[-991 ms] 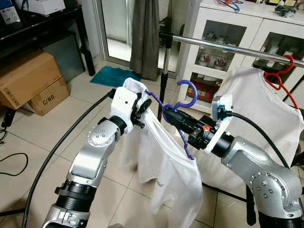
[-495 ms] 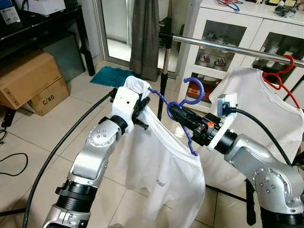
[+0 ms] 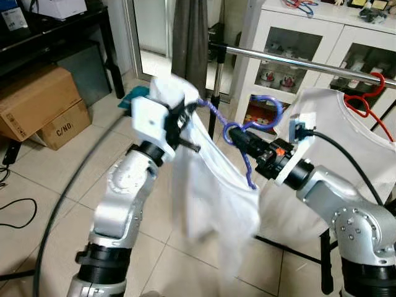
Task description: Hang hanger
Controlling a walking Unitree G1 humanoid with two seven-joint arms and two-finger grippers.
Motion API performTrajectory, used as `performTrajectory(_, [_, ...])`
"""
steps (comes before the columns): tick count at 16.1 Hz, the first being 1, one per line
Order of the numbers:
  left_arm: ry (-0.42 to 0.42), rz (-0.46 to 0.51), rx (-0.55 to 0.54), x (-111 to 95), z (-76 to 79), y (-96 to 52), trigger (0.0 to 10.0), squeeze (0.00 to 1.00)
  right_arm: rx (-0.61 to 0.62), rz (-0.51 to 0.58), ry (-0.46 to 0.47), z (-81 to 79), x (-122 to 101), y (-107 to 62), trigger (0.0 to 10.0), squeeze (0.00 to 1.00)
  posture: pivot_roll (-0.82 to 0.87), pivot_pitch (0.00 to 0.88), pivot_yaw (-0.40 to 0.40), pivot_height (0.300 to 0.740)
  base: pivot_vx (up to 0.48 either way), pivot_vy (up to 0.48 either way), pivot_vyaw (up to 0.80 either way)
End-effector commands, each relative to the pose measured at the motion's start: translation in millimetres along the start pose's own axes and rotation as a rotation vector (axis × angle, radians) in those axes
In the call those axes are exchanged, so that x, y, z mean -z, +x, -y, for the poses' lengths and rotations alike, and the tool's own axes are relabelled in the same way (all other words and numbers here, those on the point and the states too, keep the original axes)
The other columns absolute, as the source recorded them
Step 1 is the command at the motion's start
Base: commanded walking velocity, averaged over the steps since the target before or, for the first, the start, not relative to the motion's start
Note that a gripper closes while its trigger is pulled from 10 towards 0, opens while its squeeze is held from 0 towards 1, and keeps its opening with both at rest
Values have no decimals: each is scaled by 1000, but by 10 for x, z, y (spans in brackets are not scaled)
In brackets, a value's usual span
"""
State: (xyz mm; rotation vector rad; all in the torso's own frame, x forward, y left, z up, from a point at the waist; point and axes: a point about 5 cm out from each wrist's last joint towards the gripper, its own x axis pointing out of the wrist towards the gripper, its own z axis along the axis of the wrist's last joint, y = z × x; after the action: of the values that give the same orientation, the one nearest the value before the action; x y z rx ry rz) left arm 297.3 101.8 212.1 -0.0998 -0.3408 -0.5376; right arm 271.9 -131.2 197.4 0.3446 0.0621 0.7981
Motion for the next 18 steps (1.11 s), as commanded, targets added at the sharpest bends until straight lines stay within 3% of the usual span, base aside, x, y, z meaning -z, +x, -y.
performTrajectory(1, [-43, 36, -5, -59, -11, -23, 0, 0, 29, -12, -22, 35, -6, -16, 0, 0, 6, 0, -46, 740, 0, 0, 0])
performTrajectory(4, [-181, 75, -97, -86, -118, -37, 0, 0, 27, -26, -39, 31, 1, -19, 0, 0, 6, 0, -45, 740, 0, 0, 0])
performTrajectory(5, [-187, 55, -120, -70, -164, -51, 0, 0, 27, -28, -44, 34, 2, -22, 0, 0, 6, 0, -42, 740, 0, 0, 0])
performTrajectory(6, [-112, -15, -170, -6, -243, -72, 0, 0, 28, -29, -47, 37, -1, -26, 0, 0, 6, 0, -42, 740, 0, 0, 0])
performTrajectory(7, [187, -187, -174, 133, -343, -112, 627, 0, 32, -31, -61, 49, -16, -36, 0, 0, 5, 0, -41, 740, 0, 0, 0])
performTrajectory(8, [223, -211, -156, 157, -344, -119, 1961, 0, 33, -32, -66, 51, -22, -38, 0, 0, 5, 0, -41, 740, 0, 0, 0])
performTrajectory(9, [204, -205, -127, 157, -303, -109, 4902, 0, 32, -29, -72, 45, -41, -40, 0, 0, 5, 0, -41, 740, 0, 0, 0])
performTrajectory(10, [174, -214, -85, 173, -247, -100, 10000, 0, 29, -27, -73, 38, -49, -38, 0, 0, 5, 0, -41, 740, 0, 0, 0])
performTrajectory(12, [173, -217, -48, 180, -188, -98, 10000, 0, 26, -26, -74, 32, -51, -35, 0, 0, 5, 0, -41, 740, 0, 0, 0])
performTrajectory(13, [160, -209, -27, 182, -140, -98, 10000, 1000, 26, -26, -73, 36, -52, -34, 0, 0, 3, 0, -39, 740, 0, 0, 0])
performTrajectory(16, [65, -169, 36, 156, -12, -104, 10000, 1000, 39, -27, -73, 62, -56, -25, 0, 0, 3, 0, -39, 740, 0, 0, 0])
performTrajectory(18, [49, -164, 42, 156, 20, -131, 10000, 1000, 55, -30, -82, 88, -61, -13, 0, 0, 2, 0, -46, 740, 0, 0, 0])
